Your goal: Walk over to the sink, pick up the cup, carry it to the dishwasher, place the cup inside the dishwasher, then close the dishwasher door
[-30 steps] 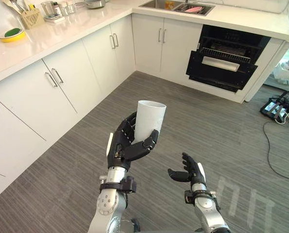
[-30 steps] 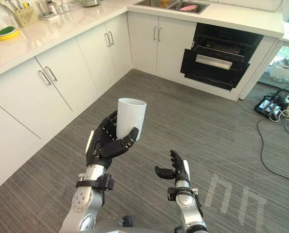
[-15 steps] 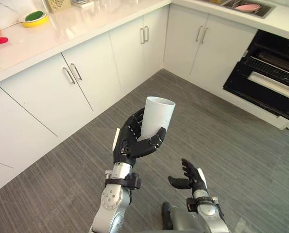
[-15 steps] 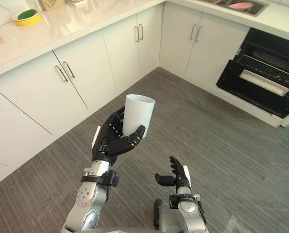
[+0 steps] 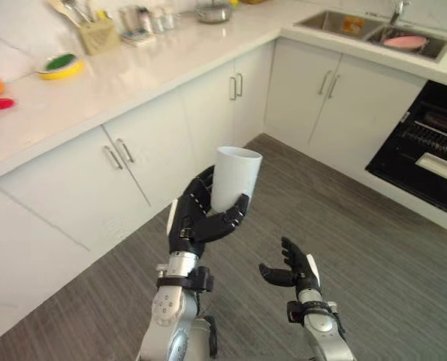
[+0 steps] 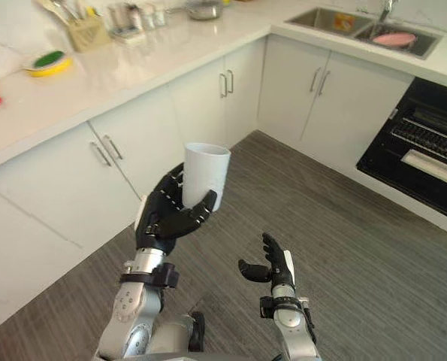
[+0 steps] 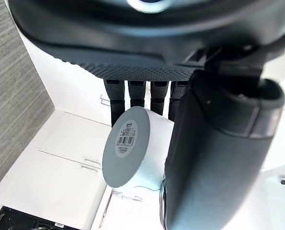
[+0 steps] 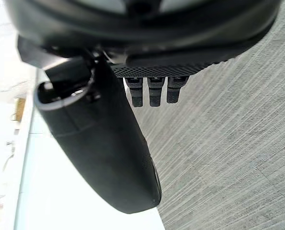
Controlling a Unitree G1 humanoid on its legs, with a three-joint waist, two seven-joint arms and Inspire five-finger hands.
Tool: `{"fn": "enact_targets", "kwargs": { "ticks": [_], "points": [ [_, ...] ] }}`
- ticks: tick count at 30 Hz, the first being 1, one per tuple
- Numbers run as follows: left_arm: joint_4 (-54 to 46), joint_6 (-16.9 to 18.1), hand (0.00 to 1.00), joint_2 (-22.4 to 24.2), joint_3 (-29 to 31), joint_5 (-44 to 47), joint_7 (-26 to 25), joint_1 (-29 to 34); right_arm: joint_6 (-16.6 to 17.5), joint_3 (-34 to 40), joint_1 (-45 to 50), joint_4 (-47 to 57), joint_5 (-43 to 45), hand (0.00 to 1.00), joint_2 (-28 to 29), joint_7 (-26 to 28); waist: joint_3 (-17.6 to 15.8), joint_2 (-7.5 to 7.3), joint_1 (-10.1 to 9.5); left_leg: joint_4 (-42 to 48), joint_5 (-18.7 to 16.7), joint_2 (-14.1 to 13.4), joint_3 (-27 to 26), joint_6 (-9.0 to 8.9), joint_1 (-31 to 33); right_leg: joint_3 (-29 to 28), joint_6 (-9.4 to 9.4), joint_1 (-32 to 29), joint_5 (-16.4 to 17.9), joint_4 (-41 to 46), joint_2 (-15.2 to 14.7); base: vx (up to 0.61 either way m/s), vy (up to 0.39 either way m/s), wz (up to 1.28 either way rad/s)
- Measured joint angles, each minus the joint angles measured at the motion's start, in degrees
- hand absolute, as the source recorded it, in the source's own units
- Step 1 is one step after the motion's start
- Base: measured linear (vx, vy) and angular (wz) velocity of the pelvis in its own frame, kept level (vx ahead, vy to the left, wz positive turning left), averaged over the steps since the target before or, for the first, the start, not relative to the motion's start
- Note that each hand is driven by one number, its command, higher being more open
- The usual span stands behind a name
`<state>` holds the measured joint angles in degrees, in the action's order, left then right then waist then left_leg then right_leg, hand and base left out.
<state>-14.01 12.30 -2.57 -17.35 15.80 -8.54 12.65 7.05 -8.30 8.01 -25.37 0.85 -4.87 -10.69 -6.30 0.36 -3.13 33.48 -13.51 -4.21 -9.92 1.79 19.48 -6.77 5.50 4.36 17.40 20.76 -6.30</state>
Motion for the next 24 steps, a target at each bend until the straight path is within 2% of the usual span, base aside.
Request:
{"fn": "enact_targets", "kwargs": {
  "ticks": [1,2,3,4,6,8,10,11,12,13,14,15,16,17,18,19,21,22,24],
  "points": [
    [-0.01,-0.04,0.30,-0.47,-0.01,0.00,-0.10,0.08,-0.03,0.02,-0.28,-0.11,-0.03,0.90,0.22,0.07,-0.18,-0.45,0.02,-0.21,-0.93,0.27,-1.15,0.34,-1.14,-0.21,0.97,-1.82,0.12,4.76,-0.58,0.38,0.303,-0.74],
    [0.03,-0.16,0.30,-1.70,-0.02,-0.01,-0.23,0.08,-0.08,0.04,-1.15,-0.59,-0.16,0.90,0.80,0.23,-0.53,-1.38,0.41,-1.17,-2.33,1.17,-2.92,1.13,-4.10,-0.07,4.85,-6.01,-1.12,15.09,-1.97,0.40,0.260,-0.50],
    [0.23,-0.66,0.30,-2.81,-0.36,-0.02,-0.27,0.12,-0.09,0.03,-1.42,-0.93,-0.50,0.90,1.28,0.32,-0.34,-1.83,1.64,-2.66,-3.39,2.03,-3.71,1.96,-7.65,1.12,6.58,-9.19,-1.66,24.33,-3.27,0.41,0.235,-0.35],
    [0.29,-0.77,0.30,-3.12,-0.60,-0.06,-0.30,0.16,-0.09,0.02,-1.42,-0.96,-0.51,0.90,1.43,0.33,-0.32,-1.84,2.08,-3.78,-3.68,2.29,-3.87,2.16,-9.52,2.25,6.01,-10.53,-1.43,27.94,-3.39,0.41,0.181,-0.15],
    [0.20,-0.60,0.30,-2.95,-1.44,-0.06,-0.36,0.00,-0.08,-0.03,-1.88,-0.95,-0.57,0.90,2.16,0.37,-0.15,-1.73,2.53,-10.31,-3.80,2.31,-5.09,2.22,-16.58,7.81,1.92,-17.08,0.55,34.07,-2.96,0.44,0.129,-0.26],
    [0.20,-0.35,0.30,-3.16,-2.02,-0.05,-0.46,-0.24,-0.06,-0.82,-2.96,-0.90,-1.07,0.90,2.25,0.36,-0.09,-1.78,2.84,-14.93,-3.55,2.21,-6.63,1.50,-20.83,12.44,-1.12,-22.41,2.29,31.28,-2.82,0.47,0.072,-0.43],
    [0.20,-0.36,0.30,-3.14,-2.79,-0.04,-0.72,-0.38,-0.07,-1.07,-3.65,-0.72,-1.07,0.90,2.30,0.37,-0.04,-1.01,3.33,-18.40,-3.77,1.35,-7.93,-0.01,-24.21,17.14,-2.74,-26.85,2.44,22.57,-1.69,0.42,0.017,-0.37],
    [0.21,-0.34,0.30,-3.02,-3.01,-0.04,-0.89,-0.59,-0.08,-1.07,-3.96,-0.65,-1.07,0.90,2.30,0.37,-0.22,-0.59,4.10,-19.67,-4.42,0.44,-8.22,-1.54,-25.90,18.76,-4.61,-28.76,-0.58,14.12,0.22,0.36,-0.014,-0.14],
    [0.28,-0.33,0.30,-3.08,-2.99,-0.04,-1.03,-0.70,-0.09,-1.07,-3.94,-0.58,-1.07,0.90,2.32,0.34,-0.06,-0.87,4.39,-20.07,-5.19,0.32,-8.34,-2.90,-27.11,19.39,-5.47,-29.36,-4.75,7.24,1.86,0.49,-0.038,-0.12],
    [0.64,-0.32,0.30,-3.08,-2.89,-0.04,-1.31,-0.47,-0.11,-1.05,-3.26,-0.41,-1.08,0.90,2.24,0.24,0.47,-1.84,4.89,-20.46,-6.35,0.90,-8.20,-4.85,-29.59,18.75,-8.17,-29.06,-15.78,0.04,3.07,0.43,-0.051,0.05],
    [1.04,-0.32,0.30,-3.05,-2.89,-0.05,-1.42,-0.36,-0.12,-1.02,-2.56,-0.09,-1.08,0.90,2.00,0.13,0.63,-1.89,5.72,-20.49,-6.80,1.01,-7.69,-5.59,-31.07,17.73,-8.78,-28.27,-21.02,0.21,2.97,0.68,-0.080,-0.04],
    [2.80,-0.51,0.30,-1.34,-2.95,-0.07,-1.54,-0.57,-0.56,-0.87,-2.04,0.76,-1.11,0.90,-0.03,-0.15,1.65,1.84,5.77,-17.98,-7.49,-2.24,-6.27,-6.33,-31.34,19.14,-9.24,-27.69,-17.68,2.85,5.39,0.70,-0.112,-0.04],
    [3.27,-0.54,0.30,-0.89,-2.95,-0.07,-1.55,-1.38,-0.84,-0.66,-1.48,2.60,-1.11,0.90,-0.48,-0.37,1.45,2.33,5.72,-13.68,-7.10,-3.15,-5.36,-6.99,-30.27,19.33,-9.67,-27.09,-15.66,3.83,6.04,0.68,-0.121,-0.16],
    [3.35,-0.67,0.30,-0.58,-2.96,-0.07,-1.57,-1.64,-1.03,-0.57,-0.96,3.99,-1.11,0.90,-0.61,-0.43,1.26,2.60,5.76,-10.19,-6.43,-4.11,-4.68,-7.85,-29.41,19.59,-9.89,-26.07,-14.65,3.98,6.51,0.54,-0.145,-0.05],
    [3.35,-0.85,0.30,-0.04,-3.00,-0.07,-1.56,-1.49,-1.36,-0.51,1.01,7.57,-1.10,0.90,-0.66,-0.62,1.05,2.82,5.69,0.18,-3.09,-6.35,-3.33,-8.45,-27.06,19.73,-10.48,-22.68,-12.78,3.65,7.75,0.50,-0.136,-0.04],
    [3.20,-0.84,0.30,0.43,-2.97,-0.06,-1.54,-0.85,-1.47,-0.59,3.40,12.36,-1.00,0.90,-0.53,-1.05,0.85,2.82,5.44,12.55,2.38,-8.98,-1.98,-8.58,-23.31,19.41,-10.85,-17.89,-11.37,1.81,8.63,0.49,-0.123,-0.06],
    [1.95,-0.78,0.30,0.64,-3.26,-0.06,-1.50,0.36,-1.32,-0.60,5.44,18.77,-0.90,0.90,0.04,-1.79,0.74,2.79,5.10,24.23,0.99,-11.76,-1.48,-8.15,-17.88,18.75,-11.13,-12.31,-10.00,-1.19,9.70,0.39,-0.082,-0.15],
    [0.45,-0.77,0.30,0.71,-3.48,-0.06,-1.42,1.24,-0.14,-0.51,6.15,22.98,-0.71,0.90,0.56,-2.36,0.77,2.78,4.60,27.65,-0.74,-12.88,-1.70,-7.06,-13.47,17.93,-11.33,-9.51,-8.75,-2.44,10.01,0.33,-0.059,-0.26],
    [-1.66,-0.53,0.30,1.03,-4.01,-0.04,-1.11,2.79,1.80,-0.50,5.67,26.55,-0.37,0.90,1.05,-2.94,0.96,2.62,3.05,23.70,-4.04,-12.19,-1.46,-4.25,-7.33,15.36,-11.70,-6.78,-6.82,-3.54,10.23,0.26,-0.003,-0.46]
  ]
}}
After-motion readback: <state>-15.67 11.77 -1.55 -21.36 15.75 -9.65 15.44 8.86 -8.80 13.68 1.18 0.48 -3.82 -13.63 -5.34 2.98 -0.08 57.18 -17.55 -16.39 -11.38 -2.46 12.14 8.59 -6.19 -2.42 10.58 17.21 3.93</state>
